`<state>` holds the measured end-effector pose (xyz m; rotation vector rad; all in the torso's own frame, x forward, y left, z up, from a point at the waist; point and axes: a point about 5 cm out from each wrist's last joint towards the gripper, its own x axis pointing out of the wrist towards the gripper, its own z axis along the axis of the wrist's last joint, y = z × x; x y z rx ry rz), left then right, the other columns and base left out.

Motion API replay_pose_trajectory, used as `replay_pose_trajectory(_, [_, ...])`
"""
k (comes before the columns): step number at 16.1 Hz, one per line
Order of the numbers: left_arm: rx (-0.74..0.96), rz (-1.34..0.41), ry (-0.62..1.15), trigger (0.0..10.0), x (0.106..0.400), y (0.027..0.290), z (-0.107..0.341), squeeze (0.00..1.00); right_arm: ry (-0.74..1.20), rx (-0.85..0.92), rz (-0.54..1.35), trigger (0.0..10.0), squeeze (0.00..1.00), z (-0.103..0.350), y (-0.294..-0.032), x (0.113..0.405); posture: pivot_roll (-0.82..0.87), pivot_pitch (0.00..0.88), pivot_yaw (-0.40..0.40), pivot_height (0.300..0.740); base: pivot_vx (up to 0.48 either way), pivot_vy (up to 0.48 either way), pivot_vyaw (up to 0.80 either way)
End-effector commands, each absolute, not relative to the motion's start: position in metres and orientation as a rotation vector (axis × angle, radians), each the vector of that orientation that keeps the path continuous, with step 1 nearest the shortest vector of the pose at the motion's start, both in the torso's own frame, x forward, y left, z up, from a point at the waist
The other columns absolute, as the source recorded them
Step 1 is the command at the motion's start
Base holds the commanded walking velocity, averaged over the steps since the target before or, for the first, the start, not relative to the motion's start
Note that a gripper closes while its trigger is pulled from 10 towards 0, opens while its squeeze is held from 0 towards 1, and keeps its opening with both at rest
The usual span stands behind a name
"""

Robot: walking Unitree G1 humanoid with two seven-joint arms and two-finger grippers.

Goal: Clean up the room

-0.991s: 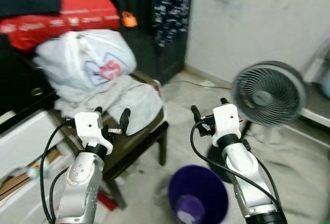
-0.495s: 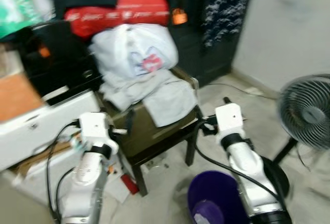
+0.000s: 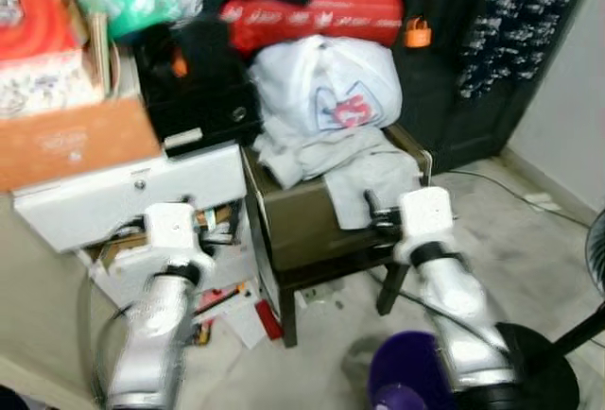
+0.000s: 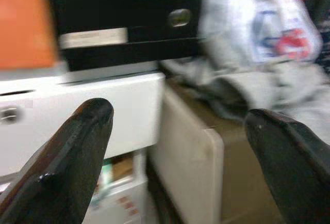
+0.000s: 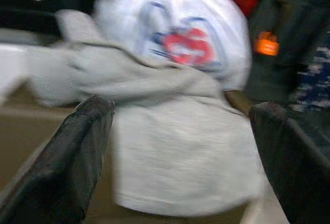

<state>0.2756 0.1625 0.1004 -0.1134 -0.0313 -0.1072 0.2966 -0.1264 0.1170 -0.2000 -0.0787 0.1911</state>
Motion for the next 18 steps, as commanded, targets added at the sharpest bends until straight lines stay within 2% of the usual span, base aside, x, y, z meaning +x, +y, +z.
replay_pose_trajectory(1, [-0.103,-0.116,-0.04,10.0,0.277,0.1597,0.1038,0.0,-0.079,-0.21,0.185,10.0,0.0,0.1187,-0.1312,0.2983,-0.15,0.0,0.022,0.74,0.0,0.0,0.63])
replay_pose_trajectory(13, [-0.106,-0.127,-0.028,10.0,0.2769,0.1577,0.1028,0.0,-0.07,-0.21,0.188,10.0,0.0,0.1171,-0.1314,0.2993,-0.15,0.006,0.017,0.74,0.0,0.0,0.59])
replay_pose_trajectory(18, [-0.111,-0.129,-0.026,10.0,0.2773,0.1574,0.1025,0.0,-0.069,-0.205,0.173,10.0,0.0,0.1172,-0.133,0.3001,-0.15,0.006,0.015,0.74,0.0,0.0,0.18])
